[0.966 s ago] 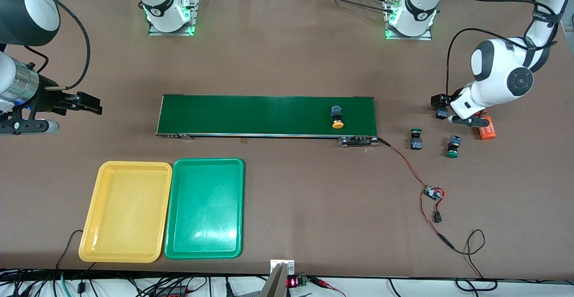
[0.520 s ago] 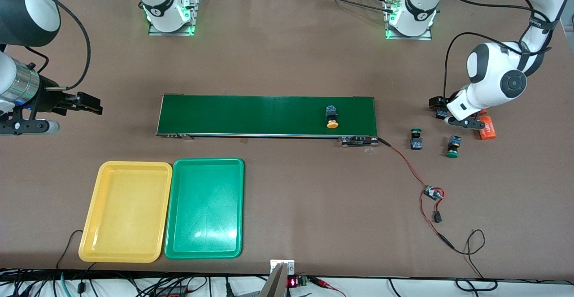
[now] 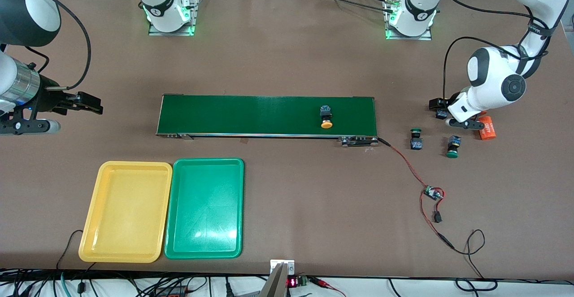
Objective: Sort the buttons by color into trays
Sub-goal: 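Return the left gripper and grasp another yellow-capped button, then place the second yellow button on the belt with the left gripper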
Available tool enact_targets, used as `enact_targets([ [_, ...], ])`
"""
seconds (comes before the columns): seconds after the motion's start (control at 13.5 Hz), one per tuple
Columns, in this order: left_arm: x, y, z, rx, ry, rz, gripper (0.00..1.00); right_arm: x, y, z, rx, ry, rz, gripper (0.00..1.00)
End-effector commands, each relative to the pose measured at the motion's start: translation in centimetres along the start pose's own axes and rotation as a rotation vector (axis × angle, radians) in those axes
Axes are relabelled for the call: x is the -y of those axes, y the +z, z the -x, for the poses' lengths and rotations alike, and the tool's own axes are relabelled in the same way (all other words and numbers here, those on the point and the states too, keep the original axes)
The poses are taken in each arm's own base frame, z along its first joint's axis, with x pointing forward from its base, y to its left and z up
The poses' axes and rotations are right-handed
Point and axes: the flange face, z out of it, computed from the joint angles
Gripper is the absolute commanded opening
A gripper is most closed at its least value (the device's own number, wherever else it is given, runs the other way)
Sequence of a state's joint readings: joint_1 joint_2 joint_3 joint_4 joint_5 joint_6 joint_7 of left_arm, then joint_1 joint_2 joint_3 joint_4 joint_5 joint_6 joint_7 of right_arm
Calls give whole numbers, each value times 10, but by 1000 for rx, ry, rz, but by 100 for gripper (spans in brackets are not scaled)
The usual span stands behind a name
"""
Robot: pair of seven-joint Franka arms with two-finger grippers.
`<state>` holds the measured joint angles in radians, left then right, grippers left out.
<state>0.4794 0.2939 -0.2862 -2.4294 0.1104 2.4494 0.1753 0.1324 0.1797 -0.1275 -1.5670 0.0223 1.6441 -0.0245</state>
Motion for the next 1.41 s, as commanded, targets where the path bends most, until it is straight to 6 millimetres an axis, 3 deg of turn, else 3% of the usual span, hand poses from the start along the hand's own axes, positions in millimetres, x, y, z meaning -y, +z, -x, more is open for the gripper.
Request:
enact_targets([
  [0.0,7,-1,0,-5,19,-13,18,7,69,106,-39,-21,-50,100],
  [0.07,9,0,1,-2,13,-12,4,6,69,106,-39,-20,-51,100],
  [0.15,9,-7,-1,-13,4,-18,0,7,69,106,-39,-21,-50,100],
  [0.37,1,-56,-11,-16,32,-59,0,6,69,106,-37,-20,-51,100],
  [0.67,-94,-112,-33,-55,161,-126,0,6,66,103,-40,-20,-50,100],
  [0.82,-144,-132,-48,-46,129,-121,0,5,66,103,-42,-18,-50,100],
  [1.04,-219,-158,-54,-60,71,-55,0,5,54,92,-60,-23,-45,100],
  [1.19,-252,-163,-62,-62,72,24,0,5,43,79,-64,-24,-39,100],
  [1.34,-294,-144,-72,-29,37,70,0,6,35,70,-49,-25,-33,100],
])
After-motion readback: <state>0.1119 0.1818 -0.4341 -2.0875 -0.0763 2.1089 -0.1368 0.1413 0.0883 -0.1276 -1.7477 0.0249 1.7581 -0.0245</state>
